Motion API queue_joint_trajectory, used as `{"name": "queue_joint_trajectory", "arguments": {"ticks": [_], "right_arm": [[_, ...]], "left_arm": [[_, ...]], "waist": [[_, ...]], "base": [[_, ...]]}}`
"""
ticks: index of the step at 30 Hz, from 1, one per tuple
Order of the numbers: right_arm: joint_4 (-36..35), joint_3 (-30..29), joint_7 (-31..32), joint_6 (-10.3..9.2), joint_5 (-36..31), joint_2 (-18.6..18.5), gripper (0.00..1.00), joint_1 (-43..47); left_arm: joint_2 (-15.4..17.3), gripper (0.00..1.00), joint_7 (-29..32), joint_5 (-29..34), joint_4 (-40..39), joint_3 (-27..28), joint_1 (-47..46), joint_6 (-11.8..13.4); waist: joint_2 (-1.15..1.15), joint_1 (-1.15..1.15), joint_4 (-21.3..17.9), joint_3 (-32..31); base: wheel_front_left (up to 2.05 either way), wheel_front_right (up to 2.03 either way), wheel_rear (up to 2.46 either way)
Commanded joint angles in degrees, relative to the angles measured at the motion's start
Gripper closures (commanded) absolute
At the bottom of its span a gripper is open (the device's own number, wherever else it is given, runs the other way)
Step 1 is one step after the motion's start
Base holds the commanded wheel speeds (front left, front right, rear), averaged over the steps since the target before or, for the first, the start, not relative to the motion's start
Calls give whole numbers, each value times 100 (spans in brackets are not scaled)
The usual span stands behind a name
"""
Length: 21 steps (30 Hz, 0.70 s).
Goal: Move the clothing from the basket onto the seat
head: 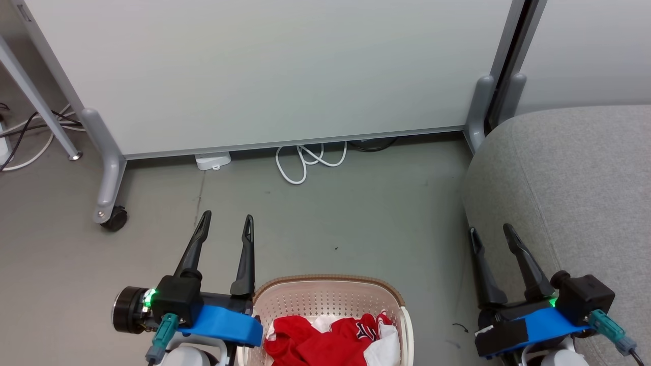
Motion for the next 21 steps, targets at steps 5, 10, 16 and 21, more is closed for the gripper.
{"name": "queue_joint_trajectory", "arguments": {"ticks": [5, 10, 16, 21], "right_arm": [[46, 7, -22, 15, 17, -34, 0, -55], [80, 17, -22, 15, 26, -34, 0, -60], [100, 23, -22, 15, 16, -34, 0, -82], [112, 46, -22, 15, -78, -33, 0, -143]], "left_arm": [[13, 0, -18, -99, 68, 15, -82, -42], [13, 0, -18, -123, 89, -1, -90, -39], [13, 0, -17, -122, 94, -10, -109, -33], [13, 0, -17, -55, 188, -46, -155, -92]], "waist": [[0, 0, -1, -2], [0, 0, -1, 1], [0, 0, -3, 28], [0, 0, -48, 100]], "base": [[0, 0, 0], [0, 0, 0], [0, 0, 0], [0, 0, 0]]}}
